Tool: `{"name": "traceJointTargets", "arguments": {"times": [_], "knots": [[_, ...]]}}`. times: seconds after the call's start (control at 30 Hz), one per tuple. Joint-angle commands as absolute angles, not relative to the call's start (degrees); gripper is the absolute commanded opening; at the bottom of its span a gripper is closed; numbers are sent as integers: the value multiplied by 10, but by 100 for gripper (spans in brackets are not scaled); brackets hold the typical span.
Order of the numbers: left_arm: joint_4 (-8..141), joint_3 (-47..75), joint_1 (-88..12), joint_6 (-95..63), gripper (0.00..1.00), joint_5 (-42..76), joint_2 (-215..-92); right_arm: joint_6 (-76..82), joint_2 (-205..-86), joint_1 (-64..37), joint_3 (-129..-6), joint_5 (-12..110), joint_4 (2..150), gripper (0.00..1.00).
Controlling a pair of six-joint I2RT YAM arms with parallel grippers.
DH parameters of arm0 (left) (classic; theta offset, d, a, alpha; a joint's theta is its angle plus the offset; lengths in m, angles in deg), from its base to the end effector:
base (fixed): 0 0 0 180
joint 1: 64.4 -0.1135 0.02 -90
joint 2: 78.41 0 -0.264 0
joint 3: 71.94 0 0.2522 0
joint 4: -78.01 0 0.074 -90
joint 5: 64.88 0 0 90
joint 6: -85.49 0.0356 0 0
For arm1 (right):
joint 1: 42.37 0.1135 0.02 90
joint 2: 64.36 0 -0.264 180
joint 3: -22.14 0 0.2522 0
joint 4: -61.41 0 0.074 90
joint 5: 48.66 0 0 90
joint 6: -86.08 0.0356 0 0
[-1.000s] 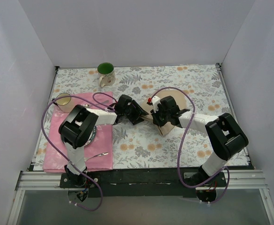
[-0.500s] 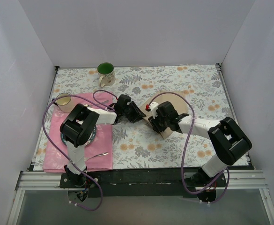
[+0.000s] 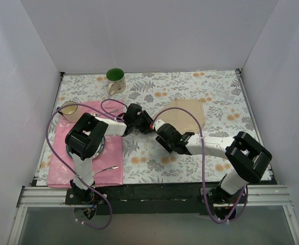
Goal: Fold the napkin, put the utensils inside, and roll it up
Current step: Roll the napkin with the utensil
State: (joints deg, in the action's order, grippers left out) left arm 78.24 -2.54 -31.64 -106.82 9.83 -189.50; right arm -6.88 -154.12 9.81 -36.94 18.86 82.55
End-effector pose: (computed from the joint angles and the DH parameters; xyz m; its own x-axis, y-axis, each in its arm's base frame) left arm 0.3183 -0.2160 0.1203 -0.5536 -0.7644 0.3304 -0.6907 0.1999 -0.6950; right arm 0.1959 0.2301 0.1648 -0.4512 -0.6590 -0.6018 -0.6091 0.7202 -0.3321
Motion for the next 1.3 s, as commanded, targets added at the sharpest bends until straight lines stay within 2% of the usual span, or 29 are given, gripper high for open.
{"name": "traceJointTargets", "arguments": {"times": [0.0,0.1,0.17,0.2,0.23,0.33,0.5,0.53,0.6,0.8,0.93,1.03,1.27], "knots": [[752,-40,-320,-1058,29,109,-1887,-51,-1566,120,-361,72,898,56],[756,-42,-321,-1058,29,111,-1890,-55,-1576,123,-357,54,886,51],[755,-39,-323,-1054,28,109,-1893,-61,-1592,123,-364,51,884,44],[756,-38,-325,-1051,26,109,-1894,-62,-1597,123,-369,55,884,38],[756,-37,-327,-1045,25,109,-1896,-64,-1603,122,-372,64,886,26],[754,-30,-331,-1024,19,107,-1892,-66,-1596,124,-374,88,880,12],[721,-3,-333,-990,15,115,-1895,-84,-1575,120,-377,154,870,3],[718,3,-332,-988,7,115,-1897,-86,-1572,116,-380,185,871,1],[710,7,-332,-981,0,117,-1896,-89,-1571,109,-383,208,876,1],[668,47,-333,-945,0,125,-1890,-110,-1559,43,-393,384,889,1],[646,82,-332,-936,0,126,-1892,-124,-1571,-32,-399,543,892,1],[613,105,-332,-931,0,127,-1900,-122,-1588,-76,-410,606,904,1],[602,132,-333,-931,0,117,-1925,-110,-1624,-119,-432,663,914,1]]}}
